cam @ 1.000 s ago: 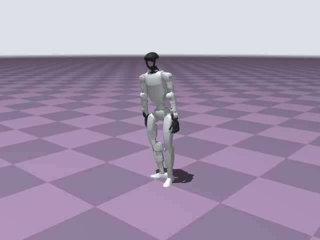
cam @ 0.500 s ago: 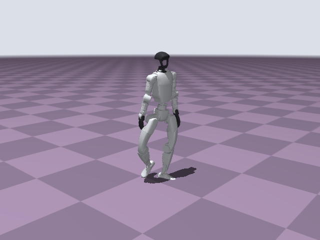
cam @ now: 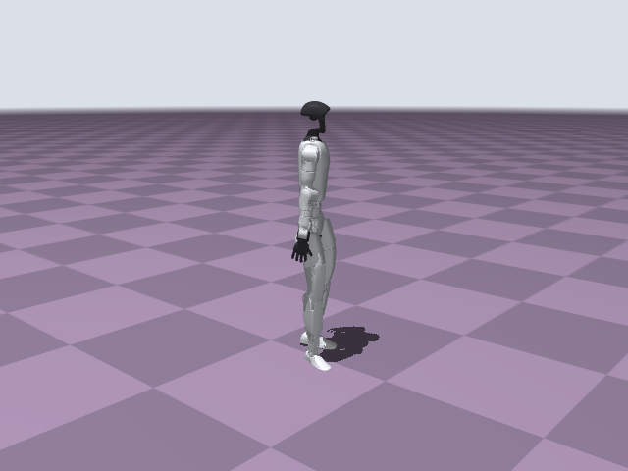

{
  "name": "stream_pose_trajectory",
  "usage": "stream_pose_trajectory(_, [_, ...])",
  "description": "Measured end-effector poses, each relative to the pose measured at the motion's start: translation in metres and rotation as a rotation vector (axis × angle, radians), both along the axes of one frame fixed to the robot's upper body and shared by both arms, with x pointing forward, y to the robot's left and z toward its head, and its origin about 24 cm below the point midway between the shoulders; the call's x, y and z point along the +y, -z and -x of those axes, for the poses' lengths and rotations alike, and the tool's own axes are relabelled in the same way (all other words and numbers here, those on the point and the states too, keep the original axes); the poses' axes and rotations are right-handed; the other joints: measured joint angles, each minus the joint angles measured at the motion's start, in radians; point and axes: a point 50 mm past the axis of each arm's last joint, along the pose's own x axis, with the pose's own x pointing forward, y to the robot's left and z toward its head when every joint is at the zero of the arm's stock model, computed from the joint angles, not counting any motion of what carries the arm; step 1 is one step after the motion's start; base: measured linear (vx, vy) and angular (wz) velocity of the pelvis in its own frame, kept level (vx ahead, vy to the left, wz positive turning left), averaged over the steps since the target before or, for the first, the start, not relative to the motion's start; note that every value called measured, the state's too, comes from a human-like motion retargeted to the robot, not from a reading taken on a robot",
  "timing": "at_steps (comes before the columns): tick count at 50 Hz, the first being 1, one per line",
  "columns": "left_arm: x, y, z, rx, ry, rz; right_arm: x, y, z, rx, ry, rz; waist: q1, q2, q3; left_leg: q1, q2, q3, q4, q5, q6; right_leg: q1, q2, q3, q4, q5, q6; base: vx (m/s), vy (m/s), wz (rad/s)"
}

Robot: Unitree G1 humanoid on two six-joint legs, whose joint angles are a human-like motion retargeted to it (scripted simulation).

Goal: In place motions

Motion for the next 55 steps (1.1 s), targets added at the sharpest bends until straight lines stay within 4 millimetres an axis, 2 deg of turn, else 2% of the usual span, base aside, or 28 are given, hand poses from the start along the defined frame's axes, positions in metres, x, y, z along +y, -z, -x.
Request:
stream_pose_trajectory(5, [0.004,-0.001,0.013,0.038,0.071,0.004,-0.01,0.0,-0.001,-0.013,-0.083,0.057,-0.048,0.021,-0.059,0.013,0.033,0.012,-0.029,-0.026,-0.041,0.035,0.028,-0.049,-0.077,0.026,0.024,0.17,-0.04,0.32])
stream_pose_trajectory(9, [-0.006,0.0,0.021,0.063,-0.016,0.015,-0.016,-0.002,0.003,0.02,-0.104,0.058,-0.034,0.014,-0.076,0.013,0.022,0.007,-0.041,-0.001,-0.01,0.039,0.03,-0.041,-0.087,0.028,0.019,0.08,0.03,-0.14])
stream_pose_trajectory(12, [-0.013,0.001,0.019,0.054,-0.065,0.027,-0.019,-0.002,0.003,0.028,-0.077,0.072,-0.029,0.022,-0.076,0.034,0.03,0.016,-0.068,0.012,-0.013,0.043,0.042,-0.029,-0.084,0.027,0.01,0.05,0.04,-0.23])
stream_pose_trajectory(20, [-0.019,0.003,0.006,0.015,-0.03,0.069,-0.013,-0.002,0.009,0.033,-0.035,0.061,-0.092,0.053,-0.112,0.078,0.038,0.016,-0.127,0.032,-0.017,0.064,0.061,-0.045,-0.092,0.026,0.013,0.08,0.04,0.07])
stream_pose_trajectory(27, [-0.023,0.003,-0.007,-0.009,-0.066,0.102,-0.006,-0.002,0.012,0.058,-0.102,0.048,-0.061,0.044,-0.107,0.092,0.038,0.045,-0.129,0.032,-0.014,0.054,0.064,0.001,-0.08,0.022,0.008,0.01,0.02,-0.29])
stream_pose_trajectory(33, [-0.023,0.003,0.0,0.042,-0.04,0.131,-0.008,-0.002,0.011,0.057,-0.162,0.047,-0.053,0.045,-0.116,0.096,0.045,0.063,-0.135,0.032,-0.017,0.038,0.059,0.035,-0.058,0.016,0.015,0.0,0.01,-0.21])
stream_pose_trajectory(43, [-0.02,0.002,0.014,0.091,-0.018,0.105,-0.009,-0.002,0.011,0.053,-0.118,0.046,-0.05,0.045,-0.117,0.095,0.047,0.083,-0.137,0.037,-0.02,0.016,0.052,0.074,-0.027,0.009,0.016,0.0,0.0,-0.11])
stream_pose_trajectory(55, [-0.021,0.003,0.011,0.078,-0.031,0.113,-0.008,-0.003,0.018,0.077,-0.127,0.049,-0.042,0.038,-0.111,0.092,0.044,0.108,-0.141,0.059,-0.022,0.012,0.051,0.103,-0.035,0.022,0.023,0.0,0.01,-0.11])
